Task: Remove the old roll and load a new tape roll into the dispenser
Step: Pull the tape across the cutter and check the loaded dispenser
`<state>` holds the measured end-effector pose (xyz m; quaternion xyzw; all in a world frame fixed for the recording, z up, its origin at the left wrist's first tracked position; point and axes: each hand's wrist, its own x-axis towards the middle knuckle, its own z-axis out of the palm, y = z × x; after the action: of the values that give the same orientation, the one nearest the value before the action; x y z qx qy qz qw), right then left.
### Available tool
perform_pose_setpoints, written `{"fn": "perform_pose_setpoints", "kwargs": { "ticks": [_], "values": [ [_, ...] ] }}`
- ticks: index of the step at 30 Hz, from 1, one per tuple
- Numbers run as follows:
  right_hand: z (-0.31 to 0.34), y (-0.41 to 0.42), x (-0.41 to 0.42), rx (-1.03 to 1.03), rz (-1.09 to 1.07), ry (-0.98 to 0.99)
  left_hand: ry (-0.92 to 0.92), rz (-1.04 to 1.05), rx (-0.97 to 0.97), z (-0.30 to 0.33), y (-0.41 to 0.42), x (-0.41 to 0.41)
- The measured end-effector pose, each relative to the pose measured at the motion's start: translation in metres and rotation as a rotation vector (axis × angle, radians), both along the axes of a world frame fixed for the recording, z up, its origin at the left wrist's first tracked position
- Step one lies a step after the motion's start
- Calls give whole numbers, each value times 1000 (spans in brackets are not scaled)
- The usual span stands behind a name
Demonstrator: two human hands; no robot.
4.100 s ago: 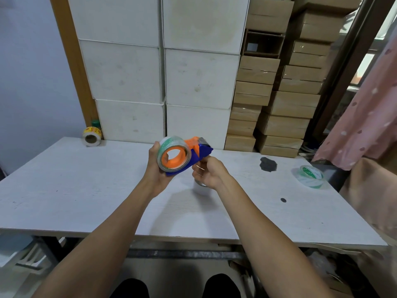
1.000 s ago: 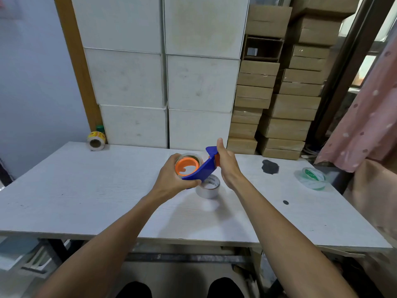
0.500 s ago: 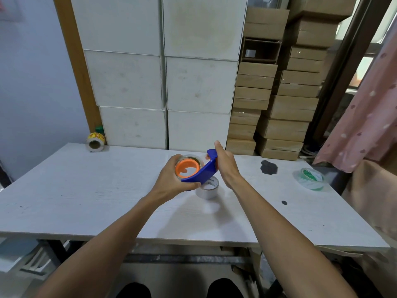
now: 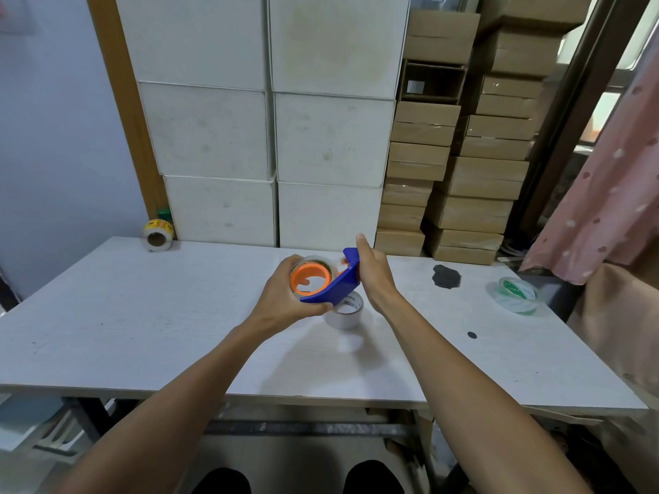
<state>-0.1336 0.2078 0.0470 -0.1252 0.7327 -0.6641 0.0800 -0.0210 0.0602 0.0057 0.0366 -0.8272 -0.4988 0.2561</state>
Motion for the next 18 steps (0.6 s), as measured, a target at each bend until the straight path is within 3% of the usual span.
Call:
{"fn": "perform_pose_setpoints", "kwargs": {
  "ticks": [18],
  "values": [
    [4,2,4,54,-56,47,68,3,-37,-6,1,-3]
  ]
}}
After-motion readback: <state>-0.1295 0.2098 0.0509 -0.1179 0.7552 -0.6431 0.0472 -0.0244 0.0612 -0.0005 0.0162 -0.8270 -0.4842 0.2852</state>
